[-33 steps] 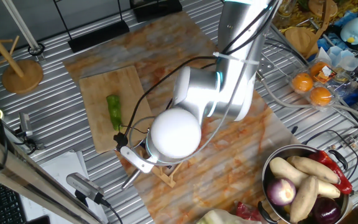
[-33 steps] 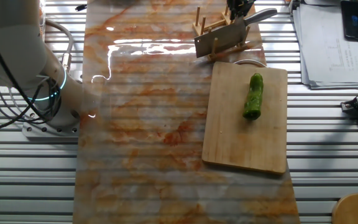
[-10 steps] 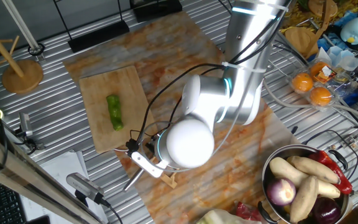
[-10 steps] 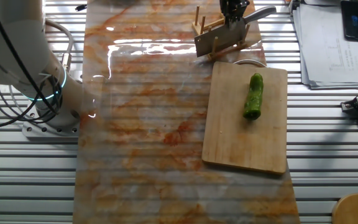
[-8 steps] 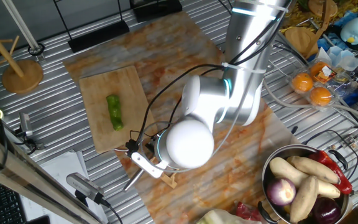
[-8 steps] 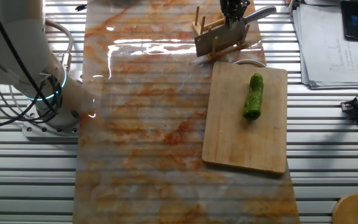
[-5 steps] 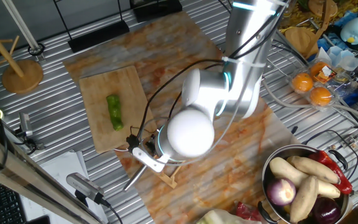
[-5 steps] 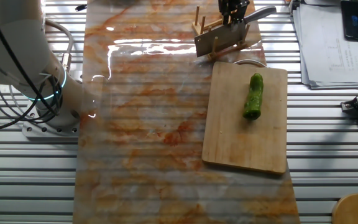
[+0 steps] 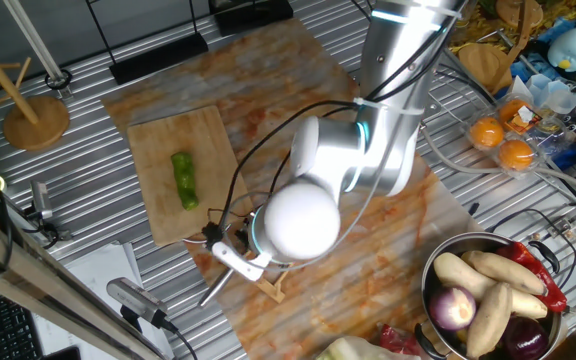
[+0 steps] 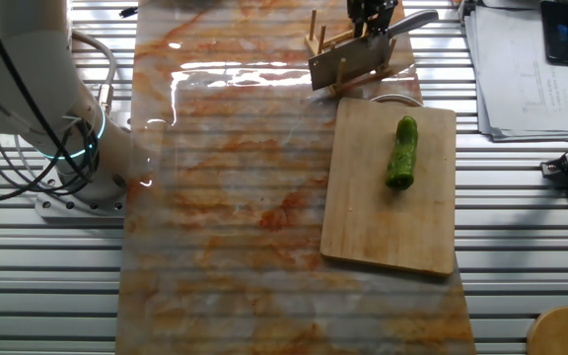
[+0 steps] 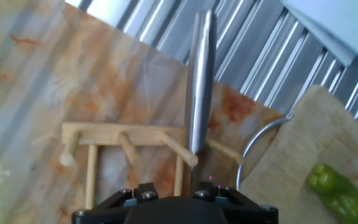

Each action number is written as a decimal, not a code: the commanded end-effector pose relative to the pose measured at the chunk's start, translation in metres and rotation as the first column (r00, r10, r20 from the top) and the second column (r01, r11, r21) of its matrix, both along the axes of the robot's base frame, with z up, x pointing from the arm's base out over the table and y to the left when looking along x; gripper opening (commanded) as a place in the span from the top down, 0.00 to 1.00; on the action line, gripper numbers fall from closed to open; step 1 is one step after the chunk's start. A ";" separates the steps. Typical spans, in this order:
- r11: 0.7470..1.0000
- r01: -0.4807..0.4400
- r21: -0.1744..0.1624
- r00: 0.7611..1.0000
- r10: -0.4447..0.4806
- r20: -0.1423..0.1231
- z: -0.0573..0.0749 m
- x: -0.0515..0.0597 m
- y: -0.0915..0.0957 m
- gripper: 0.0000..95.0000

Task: Chop the chili peppers

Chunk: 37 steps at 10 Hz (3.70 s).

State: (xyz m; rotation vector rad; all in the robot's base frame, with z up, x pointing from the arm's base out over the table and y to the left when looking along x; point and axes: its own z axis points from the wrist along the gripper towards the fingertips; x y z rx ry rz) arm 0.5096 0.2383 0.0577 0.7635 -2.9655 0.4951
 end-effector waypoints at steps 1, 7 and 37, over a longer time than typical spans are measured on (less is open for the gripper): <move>1.000 0.003 -0.011 1.000 -0.003 0.001 -0.009 0.001 0.000 0.60; 1.000 0.004 -0.031 1.000 -0.004 0.010 -0.024 0.009 -0.007 0.80; 0.986 -0.145 0.081 0.989 0.145 0.003 -0.012 0.011 -0.019 0.80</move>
